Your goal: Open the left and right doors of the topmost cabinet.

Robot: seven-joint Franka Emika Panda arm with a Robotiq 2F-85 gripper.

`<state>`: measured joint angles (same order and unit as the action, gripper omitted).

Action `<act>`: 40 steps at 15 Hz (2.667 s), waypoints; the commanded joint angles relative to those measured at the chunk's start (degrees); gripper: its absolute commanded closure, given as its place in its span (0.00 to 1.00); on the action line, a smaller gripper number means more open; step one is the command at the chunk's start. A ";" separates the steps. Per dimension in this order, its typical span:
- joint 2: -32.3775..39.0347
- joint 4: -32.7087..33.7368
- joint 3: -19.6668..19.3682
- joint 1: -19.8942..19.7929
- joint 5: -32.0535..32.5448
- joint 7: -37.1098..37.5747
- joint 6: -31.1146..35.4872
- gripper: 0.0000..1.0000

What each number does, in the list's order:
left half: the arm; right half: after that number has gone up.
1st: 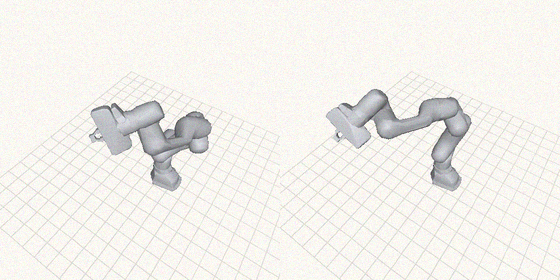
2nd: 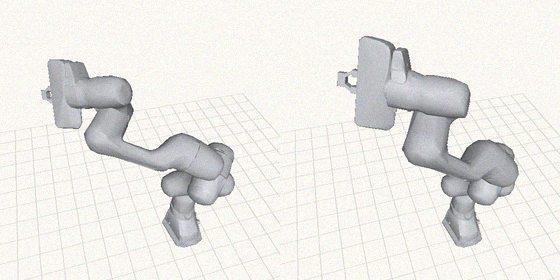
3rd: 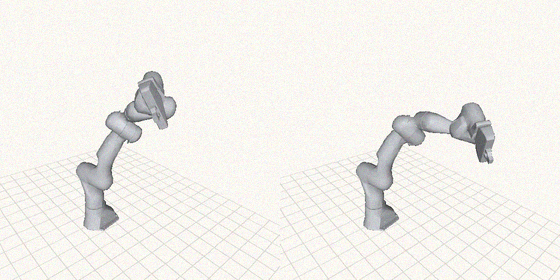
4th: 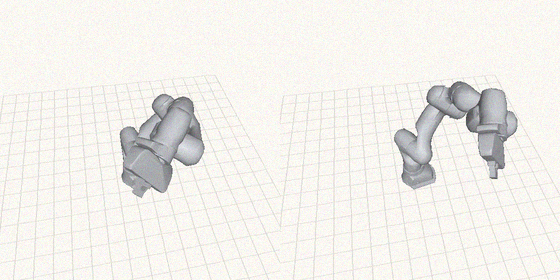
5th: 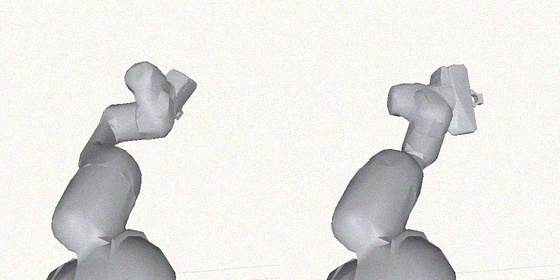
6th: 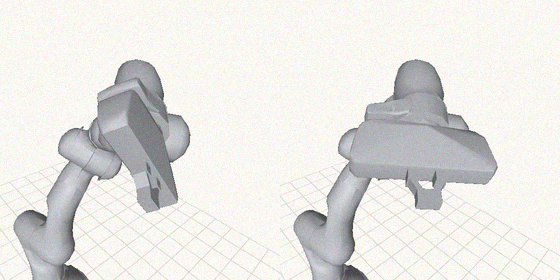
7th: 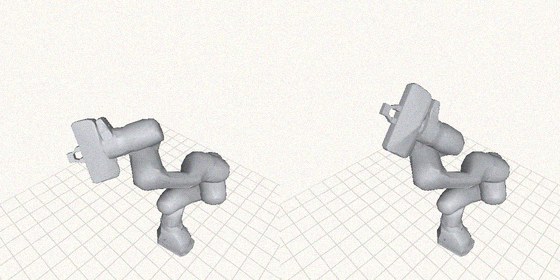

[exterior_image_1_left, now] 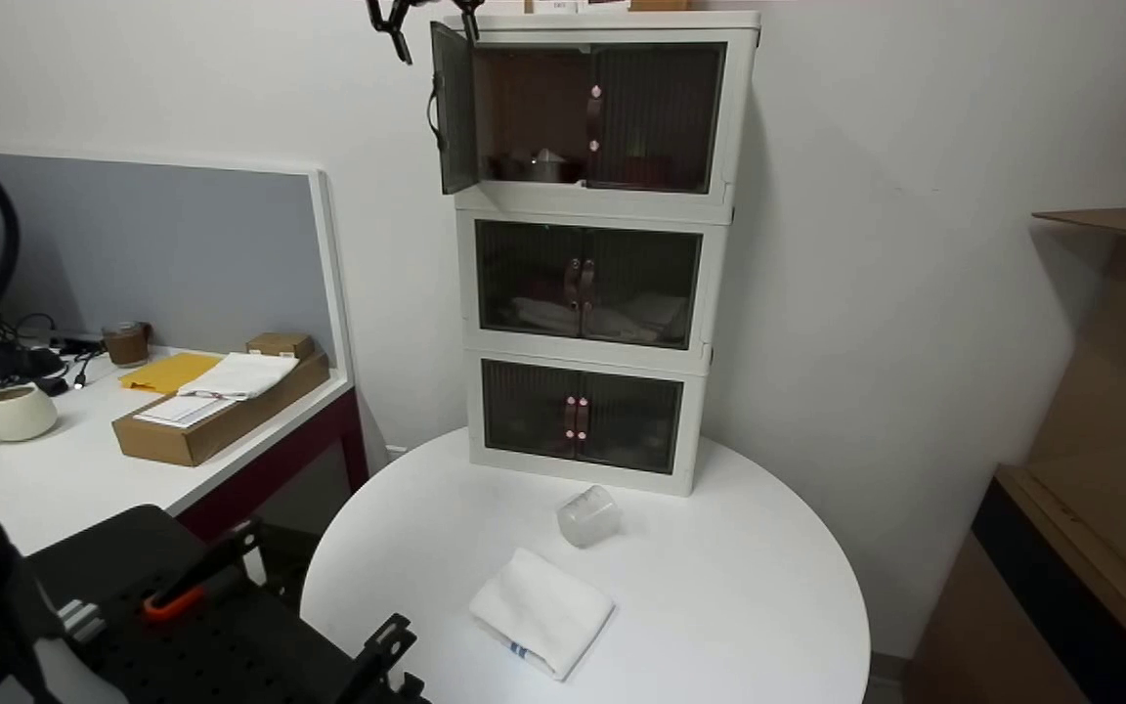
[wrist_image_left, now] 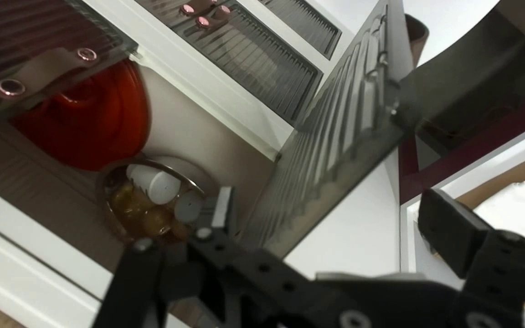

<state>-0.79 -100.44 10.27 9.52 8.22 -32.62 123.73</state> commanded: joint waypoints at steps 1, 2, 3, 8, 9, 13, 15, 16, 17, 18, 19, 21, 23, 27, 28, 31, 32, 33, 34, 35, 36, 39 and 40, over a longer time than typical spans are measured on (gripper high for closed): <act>-2.95 -1.81 -0.19 0.38 -2.44 -1.10 -0.11 0.00; -3.44 -2.14 -0.24 0.46 -3.03 -1.24 0.07 0.00; -3.86 -2.35 -0.28 0.56 -3.61 -1.34 0.15 0.00; -7.28 -1.64 -1.04 1.18 -13.43 -2.31 1.17 0.00; -8.78 -1.42 -1.55 1.31 -17.47 -3.06 1.77 0.00; -15.05 -1.83 -4.74 0.98 -26.02 -2.48 5.51 0.00; -17.18 -2.64 -6.80 -0.08 -24.97 -0.93 9.15 0.00; -17.84 -3.20 -8.33 -0.82 -24.01 -0.67 10.34 0.00; -18.28 -3.66 -9.77 -1.45 -23.44 -0.48 11.16 0.00; -18.22 -4.21 -11.71 -2.35 -23.27 -0.72 11.42 0.00; -18.28 -4.89 -13.41 -3.09 -23.34 -0.88 11.34 0.00; -17.26 -5.91 -17.70 -4.31 -25.01 -2.82 9.48 0.00; -15.85 -6.75 -22.43 -4.35 -28.63 -7.63 6.42 0.00; -10.86 -6.85 -28.83 -5.42 -38.37 -21.18 -2.34 0.00; -9.47 -6.65 -29.46 -6.14 -40.59 -23.72 -4.61 0.00; -4.28 -5.51 -29.51 -8.54 -48.84 -31.10 -9.80 0.00; -2.67 -5.21 -28.88 -9.57 -51.51 -32.58 -10.99 0.00; -0.69 -4.50 -28.28 -10.50 -54.60 -33.54 -12.42 0.00; 1.10 -3.82 -27.56 -11.40 -57.46 -34.29 -13.92 0.00; 3.18 -2.48 -26.70 -12.27 -59.39 -35.32 -16.13 0.00; 4.99 -1.18 -25.79 -13.19 -60.52 -36.00 -18.19 0.00; 4.25 -3.14 -23.10 -15.09 -59.37 -34.82 -17.26 0.00; 5.57 -1.92 -22.49 -15.52 -59.52 -34.80 -18.21 0.00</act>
<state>4.81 -102.47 -14.72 -3.53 -51.55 -67.55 105.53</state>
